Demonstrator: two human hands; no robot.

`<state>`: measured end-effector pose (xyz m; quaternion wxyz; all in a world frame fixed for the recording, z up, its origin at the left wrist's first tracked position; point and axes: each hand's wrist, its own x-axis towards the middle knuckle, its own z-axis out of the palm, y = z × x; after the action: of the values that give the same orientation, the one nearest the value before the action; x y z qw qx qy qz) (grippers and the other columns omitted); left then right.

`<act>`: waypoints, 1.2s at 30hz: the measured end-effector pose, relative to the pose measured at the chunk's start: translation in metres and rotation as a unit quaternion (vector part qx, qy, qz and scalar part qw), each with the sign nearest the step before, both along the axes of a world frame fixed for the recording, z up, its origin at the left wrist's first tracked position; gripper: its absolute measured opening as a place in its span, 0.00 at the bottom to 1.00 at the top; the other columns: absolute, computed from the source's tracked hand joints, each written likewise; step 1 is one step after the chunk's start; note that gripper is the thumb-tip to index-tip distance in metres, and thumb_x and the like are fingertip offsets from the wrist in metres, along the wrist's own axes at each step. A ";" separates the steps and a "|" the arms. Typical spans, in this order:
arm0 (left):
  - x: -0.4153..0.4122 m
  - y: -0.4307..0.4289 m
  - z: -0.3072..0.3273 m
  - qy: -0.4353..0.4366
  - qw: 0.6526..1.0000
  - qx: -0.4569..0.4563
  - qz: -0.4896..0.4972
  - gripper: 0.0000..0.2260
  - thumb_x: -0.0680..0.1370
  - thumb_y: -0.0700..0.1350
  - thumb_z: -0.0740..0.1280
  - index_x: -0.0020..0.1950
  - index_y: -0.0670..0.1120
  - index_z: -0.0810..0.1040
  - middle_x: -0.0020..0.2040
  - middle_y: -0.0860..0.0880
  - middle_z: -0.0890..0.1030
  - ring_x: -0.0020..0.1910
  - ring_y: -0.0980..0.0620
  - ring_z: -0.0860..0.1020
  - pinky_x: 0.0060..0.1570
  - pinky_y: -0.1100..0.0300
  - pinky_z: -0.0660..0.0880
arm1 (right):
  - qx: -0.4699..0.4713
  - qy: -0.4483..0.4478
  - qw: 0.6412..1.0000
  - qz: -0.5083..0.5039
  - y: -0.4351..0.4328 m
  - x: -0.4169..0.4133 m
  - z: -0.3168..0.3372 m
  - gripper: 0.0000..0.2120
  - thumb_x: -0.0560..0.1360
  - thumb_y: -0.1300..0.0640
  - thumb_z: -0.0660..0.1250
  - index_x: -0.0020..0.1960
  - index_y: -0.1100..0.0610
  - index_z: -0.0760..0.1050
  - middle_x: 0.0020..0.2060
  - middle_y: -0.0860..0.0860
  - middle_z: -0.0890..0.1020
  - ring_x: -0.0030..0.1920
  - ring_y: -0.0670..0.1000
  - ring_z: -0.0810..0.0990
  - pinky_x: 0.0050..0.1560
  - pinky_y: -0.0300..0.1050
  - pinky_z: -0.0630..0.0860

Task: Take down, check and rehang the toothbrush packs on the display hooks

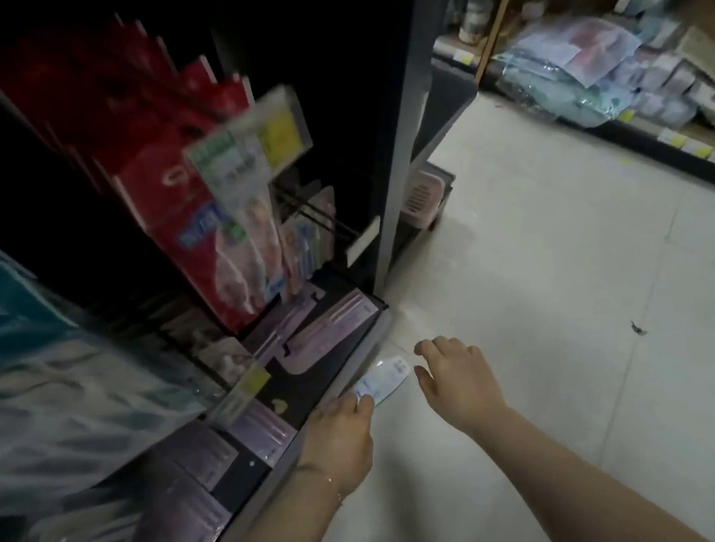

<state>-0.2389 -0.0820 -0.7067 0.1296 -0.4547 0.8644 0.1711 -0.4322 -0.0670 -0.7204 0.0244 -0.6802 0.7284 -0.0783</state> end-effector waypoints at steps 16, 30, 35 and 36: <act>-0.043 -0.045 -0.278 -0.033 0.999 0.027 -0.027 0.17 0.79 0.44 0.57 0.68 0.48 0.65 0.64 0.46 0.71 0.63 0.46 0.70 0.59 0.53 0.69 | -0.010 0.112 0.989 0.092 -0.031 -0.046 -0.239 0.17 0.60 0.54 0.80 0.46 0.55 0.80 0.33 0.50 0.78 0.30 0.53 0.77 0.29 0.45 0.70; -0.038 -0.055 -0.397 0.008 0.998 0.020 0.066 0.39 0.48 0.46 0.80 0.56 0.47 0.70 0.47 0.44 0.81 0.36 0.47 0.80 0.29 0.58 0.78 | 0.057 0.083 0.994 0.047 0.004 -0.060 -0.305 0.11 0.65 0.51 0.76 0.43 0.52 0.78 0.34 0.47 0.77 0.32 0.51 0.76 0.32 0.44 0.71; -0.045 -0.053 -0.360 0.020 0.996 0.044 0.070 0.31 0.65 0.50 0.75 0.64 0.47 0.68 0.57 0.47 0.73 0.53 0.47 0.76 0.48 0.56 0.76 | 0.089 0.064 0.993 0.052 -0.001 -0.051 -0.302 0.13 0.64 0.51 0.76 0.44 0.53 0.77 0.35 0.47 0.77 0.32 0.51 0.76 0.31 0.45 0.72; -0.047 -0.050 -0.355 0.019 0.996 0.058 0.072 0.28 0.71 0.50 0.69 0.68 0.48 0.64 0.62 0.47 0.69 0.60 0.47 0.71 0.55 0.55 0.73 | 0.097 0.056 0.992 0.061 -0.002 -0.048 -0.300 0.13 0.64 0.51 0.76 0.45 0.53 0.77 0.36 0.48 0.78 0.33 0.51 0.76 0.31 0.45 0.72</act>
<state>-0.2860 -0.1321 -1.0621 0.1264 -0.5041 0.8205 0.2380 -0.4807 -0.0691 -1.0207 0.0542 -0.7208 0.6902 0.0325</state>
